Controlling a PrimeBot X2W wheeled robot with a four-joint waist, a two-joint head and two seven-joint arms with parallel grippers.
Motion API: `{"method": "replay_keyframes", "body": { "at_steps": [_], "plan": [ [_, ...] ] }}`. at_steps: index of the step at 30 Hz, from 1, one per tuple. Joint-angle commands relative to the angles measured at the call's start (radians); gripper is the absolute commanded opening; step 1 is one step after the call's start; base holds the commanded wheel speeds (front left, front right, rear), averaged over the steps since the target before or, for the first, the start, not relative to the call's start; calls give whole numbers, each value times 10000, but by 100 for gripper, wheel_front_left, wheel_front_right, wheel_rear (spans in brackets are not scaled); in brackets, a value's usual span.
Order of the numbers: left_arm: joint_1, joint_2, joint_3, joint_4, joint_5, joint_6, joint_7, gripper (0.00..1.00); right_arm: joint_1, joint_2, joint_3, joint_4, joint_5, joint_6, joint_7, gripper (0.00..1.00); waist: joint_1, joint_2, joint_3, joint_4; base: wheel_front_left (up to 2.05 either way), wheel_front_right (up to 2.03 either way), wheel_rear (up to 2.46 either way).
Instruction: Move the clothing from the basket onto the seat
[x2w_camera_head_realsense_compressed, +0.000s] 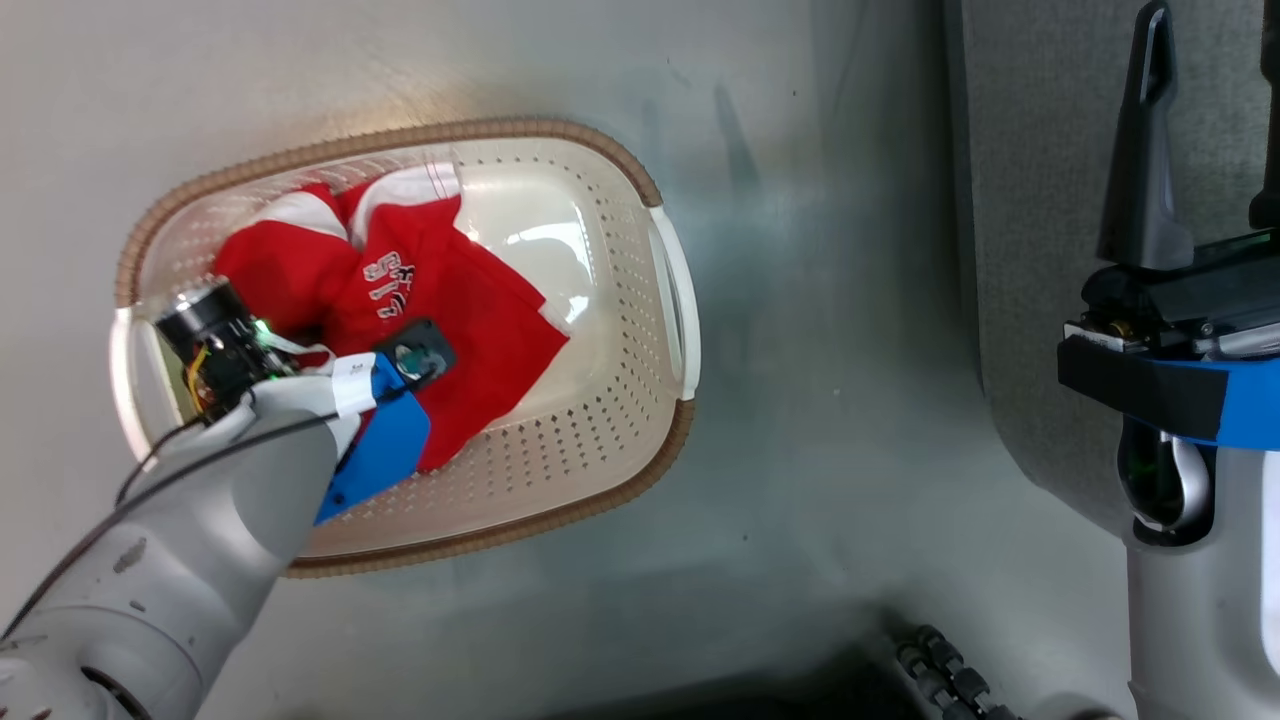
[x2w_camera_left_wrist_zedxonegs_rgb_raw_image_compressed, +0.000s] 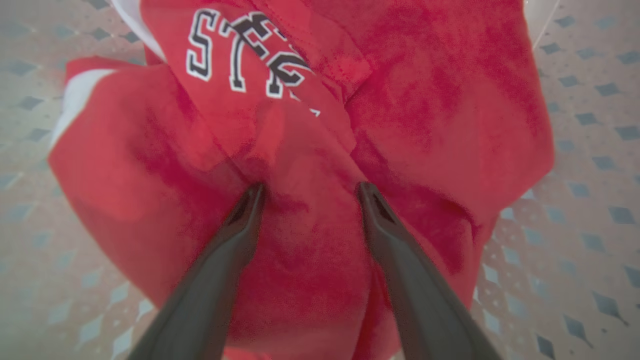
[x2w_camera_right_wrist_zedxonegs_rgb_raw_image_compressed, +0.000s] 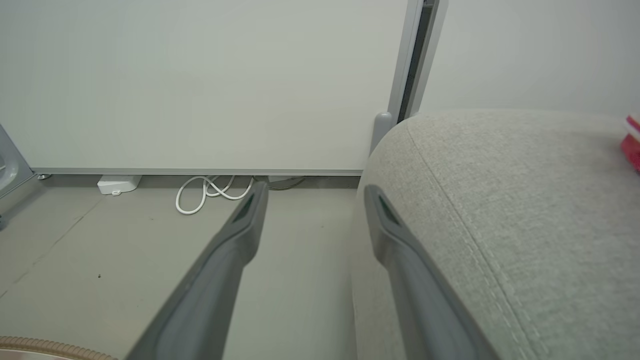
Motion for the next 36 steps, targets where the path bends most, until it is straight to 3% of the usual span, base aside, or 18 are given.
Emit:
{"method": "replay_keyframes", "body": {
  "at_steps": [1,13,14,15,16,21,31,36],
  "plan": [
    [-255,38,-28,51,28,2,74,100,-158,13,30,-84,-36,5,-6,100,-2,0,255,-125,0,0,0],
    [-584,-343,-33,370,470,1,966,100,-78,11,112,-607,-177,5,-6,100,-2,0,871,-334,0,0,0],
    [-597,-339,-33,373,469,1,1003,74,-83,13,115,-607,-188,5,-6,100,-2,0,896,-342,0,0,0],
    [-601,-330,-33,372,448,1,1036,34,-90,11,109,-616,-197,5,-6,100,-2,0,903,-348,0,0,0],
    [-612,-318,-32,362,442,2,1044,0,-101,11,91,-634,-203,5,-6,100,-2,0,908,-350,0,0,0],
    [-597,-370,-34,251,380,2,1055,0,-132,11,38,-620,-245,5,-6,100,-2,0,859,-287,0,0,0],
    [-283,-463,-33,-167,-40,2,111,0,-153,11,-21,-475,-327,5,-6,100,-2,0,218,4,0,0,0],
    [-460,-841,8,-309,-875,2,-691,0,-84,12,-65,-299,-389,5,-4,100,-2,0,-373,195,0,0,0]
  ]
}}
